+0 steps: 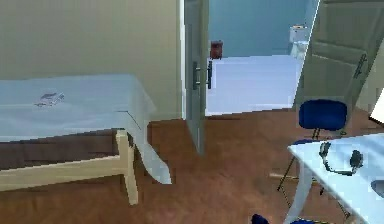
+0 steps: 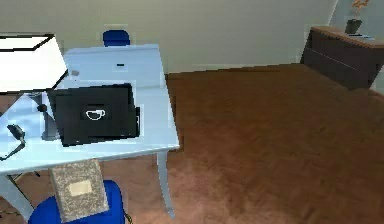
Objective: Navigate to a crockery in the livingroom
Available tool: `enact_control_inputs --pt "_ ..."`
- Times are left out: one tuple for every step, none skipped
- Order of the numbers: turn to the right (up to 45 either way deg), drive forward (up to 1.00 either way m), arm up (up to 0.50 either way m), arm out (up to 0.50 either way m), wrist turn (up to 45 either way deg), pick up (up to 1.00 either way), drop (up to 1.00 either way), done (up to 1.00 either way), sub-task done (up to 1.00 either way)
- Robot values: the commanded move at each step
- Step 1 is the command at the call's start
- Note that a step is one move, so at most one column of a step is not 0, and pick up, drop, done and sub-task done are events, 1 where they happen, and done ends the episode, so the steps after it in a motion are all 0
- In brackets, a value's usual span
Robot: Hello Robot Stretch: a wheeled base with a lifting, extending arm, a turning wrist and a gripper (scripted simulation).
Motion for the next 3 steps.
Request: enact_control_inputs --pt "-3.0 0.0 0.0 0.0 0.0 0.0 0.0 0.0 0.0" --pt "-45.0 0.0 0.0 0.0 0.0 0.0 0.0 0.0 0.0" --pt "-45.0 0.0 0.0 0.0 0.0 0.0 0.0 0.0 0.0"
